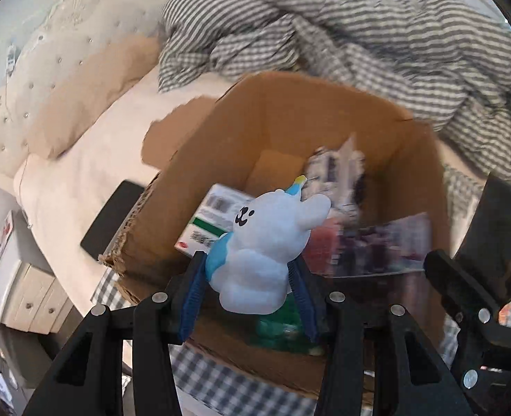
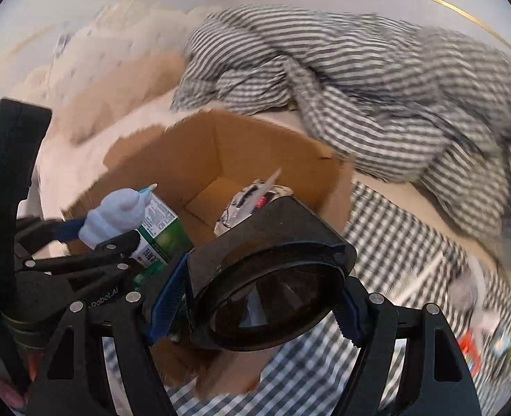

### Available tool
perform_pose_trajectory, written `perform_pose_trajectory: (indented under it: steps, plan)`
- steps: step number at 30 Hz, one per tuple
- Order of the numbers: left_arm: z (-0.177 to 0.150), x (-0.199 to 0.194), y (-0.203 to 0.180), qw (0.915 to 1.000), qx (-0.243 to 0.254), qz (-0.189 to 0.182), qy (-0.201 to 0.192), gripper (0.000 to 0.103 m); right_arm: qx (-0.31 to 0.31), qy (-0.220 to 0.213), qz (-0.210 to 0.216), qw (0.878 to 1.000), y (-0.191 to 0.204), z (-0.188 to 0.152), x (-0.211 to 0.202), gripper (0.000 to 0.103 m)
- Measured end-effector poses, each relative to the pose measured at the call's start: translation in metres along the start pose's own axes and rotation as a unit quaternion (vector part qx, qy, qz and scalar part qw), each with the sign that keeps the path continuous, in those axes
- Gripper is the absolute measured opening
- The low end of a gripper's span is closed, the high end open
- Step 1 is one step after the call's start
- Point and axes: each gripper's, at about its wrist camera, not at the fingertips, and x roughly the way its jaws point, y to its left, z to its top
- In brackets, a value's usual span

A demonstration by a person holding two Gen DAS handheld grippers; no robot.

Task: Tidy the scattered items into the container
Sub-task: 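Carry the unicorn and hair band into the cardboard box and release both, then move both grippers back over the items on the bed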

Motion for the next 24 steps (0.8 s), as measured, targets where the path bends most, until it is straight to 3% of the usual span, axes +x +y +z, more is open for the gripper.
perform_pose_trajectory:
  steps: [2, 4, 5, 6, 8, 13, 18, 24]
  plan:
    - [0.000, 0.008, 0.006, 0.9999, -0.008, 0.010, 0.005, 0.050, -0.024, 0.004, -0.010, 1.000, 0.010, 0.007, 0.014, 0.075]
    - [0.000, 0.016, 0.013, 0.9996, -0.016, 0.018, 0.015, 0.069, -0.047, 0.005, -0.020, 0.999, 0.017, 0.008, 0.022, 0.075]
    - [-0.001, 0.017, 0.016, 0.9995, -0.017, 0.020, 0.019, 0.087, -0.057, 0.003, -0.028, 0.998, 0.019, 0.008, 0.023, 0.075]
    - [-0.002, 0.016, 0.017, 0.9996, -0.018, 0.016, 0.015, 0.098, -0.063, -0.005, -0.036, 0.997, 0.019, 0.006, 0.019, 0.079]
    - [-0.005, 0.006, 0.016, 0.9998, -0.019, 0.011, -0.003, 0.098, -0.068, -0.031, -0.054, 0.996, 0.018, 0.000, 0.009, 0.090]
    - [-0.005, -0.017, -0.007, 0.9997, 0.004, -0.014, -0.022, 0.098, -0.026, -0.066, -0.055, 0.996, -0.010, -0.013, -0.034, 0.090]
    - [-0.016, -0.051, -0.053, 0.9974, 0.045, -0.040, -0.040, 0.098, 0.021, -0.087, -0.094, 0.992, -0.052, -0.038, -0.090, 0.090]
    - [-0.046, -0.104, -0.107, 0.9884, 0.103, -0.080, -0.078, 0.098, 0.088, -0.105, -0.134, 0.981, -0.099, -0.095, -0.162, 0.090]
